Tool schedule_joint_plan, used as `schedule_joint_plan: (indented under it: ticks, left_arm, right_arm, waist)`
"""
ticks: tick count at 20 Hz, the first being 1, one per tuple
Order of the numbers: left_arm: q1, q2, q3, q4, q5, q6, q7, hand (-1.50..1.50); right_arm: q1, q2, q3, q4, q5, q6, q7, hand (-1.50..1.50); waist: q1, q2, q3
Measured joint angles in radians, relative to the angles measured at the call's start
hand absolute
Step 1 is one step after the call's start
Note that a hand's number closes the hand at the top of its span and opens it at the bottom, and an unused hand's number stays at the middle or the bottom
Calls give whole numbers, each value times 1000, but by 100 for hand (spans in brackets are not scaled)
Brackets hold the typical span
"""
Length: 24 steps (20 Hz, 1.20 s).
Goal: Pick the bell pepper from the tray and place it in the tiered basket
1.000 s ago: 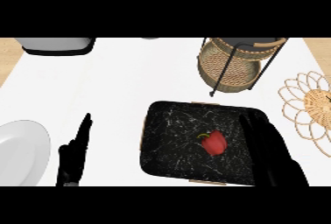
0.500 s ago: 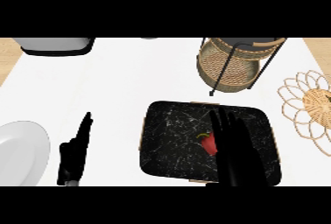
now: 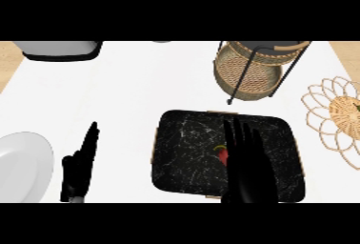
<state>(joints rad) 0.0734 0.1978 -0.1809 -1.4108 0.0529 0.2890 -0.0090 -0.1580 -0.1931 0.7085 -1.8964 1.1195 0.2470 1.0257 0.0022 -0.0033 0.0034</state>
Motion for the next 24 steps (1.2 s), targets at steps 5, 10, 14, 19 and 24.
schedule_joint_plan:
  ticks: [5,10,14,19,24]
  left_arm:
    - [5,1,16,-3,1,-17,-2,0]
    - [5,-11,18,-16,-16,-11,24,0]
    - [-4,-35,16,12,-27,-15,4,0]
    - [-4,-32,28,-12,-36,-19,42,0]
    - [8,-32,43,-24,-42,-38,37,0]
  right_arm:
    - [0,33,-46,47,2,42,-25,-150]
    - [-15,94,-77,100,29,74,-38,-150]
    - [6,92,-112,121,33,93,-66,-150]
    - [18,118,-162,130,27,127,-83,-150]
    - [25,137,-199,174,34,131,-108,-150]
  waist:
    - [0,0,0]
    - [0,0,0]
    - [-1,-1,2]
    - [-1,0,1]
    - [-1,0,0]
